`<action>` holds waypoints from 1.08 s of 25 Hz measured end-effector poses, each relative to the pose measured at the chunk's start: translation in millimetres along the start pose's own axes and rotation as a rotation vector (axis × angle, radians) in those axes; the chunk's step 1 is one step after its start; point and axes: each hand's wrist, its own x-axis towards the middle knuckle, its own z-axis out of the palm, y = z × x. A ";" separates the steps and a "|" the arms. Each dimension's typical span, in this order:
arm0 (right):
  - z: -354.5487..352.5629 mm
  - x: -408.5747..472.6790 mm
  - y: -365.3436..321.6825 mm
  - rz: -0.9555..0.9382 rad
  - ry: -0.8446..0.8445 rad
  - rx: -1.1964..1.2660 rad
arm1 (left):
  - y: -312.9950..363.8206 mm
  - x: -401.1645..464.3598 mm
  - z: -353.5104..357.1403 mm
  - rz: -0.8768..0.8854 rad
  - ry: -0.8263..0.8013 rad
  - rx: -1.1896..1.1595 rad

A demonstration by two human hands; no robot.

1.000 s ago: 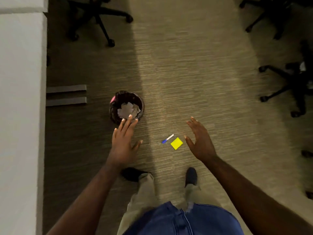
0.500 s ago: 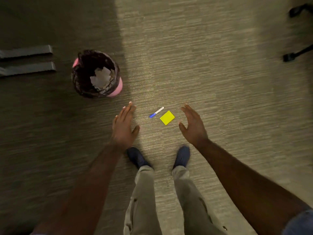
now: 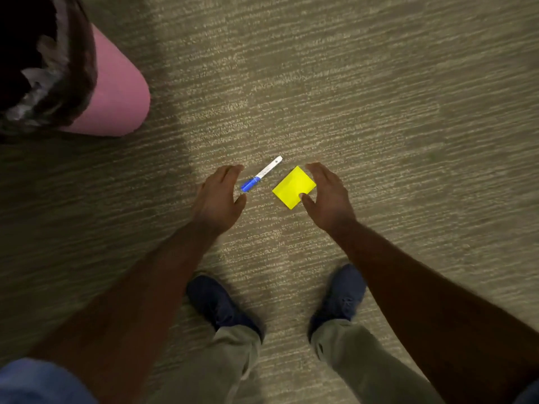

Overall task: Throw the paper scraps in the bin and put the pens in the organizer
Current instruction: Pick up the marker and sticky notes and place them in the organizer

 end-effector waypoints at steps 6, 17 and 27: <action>87.6 47.8 51.9 0.191 -0.071 0.016 | -30.7 55.4 100.3 -0.108 -0.046 0.131; 81.7 51.7 51.1 0.329 -0.046 0.019 | -37.4 62.2 97.6 -0.254 -0.059 0.208; -71.9 -82.1 -154.7 0.033 0.345 0.375 | 18.3 -87.7 -172.2 -0.266 0.157 -0.075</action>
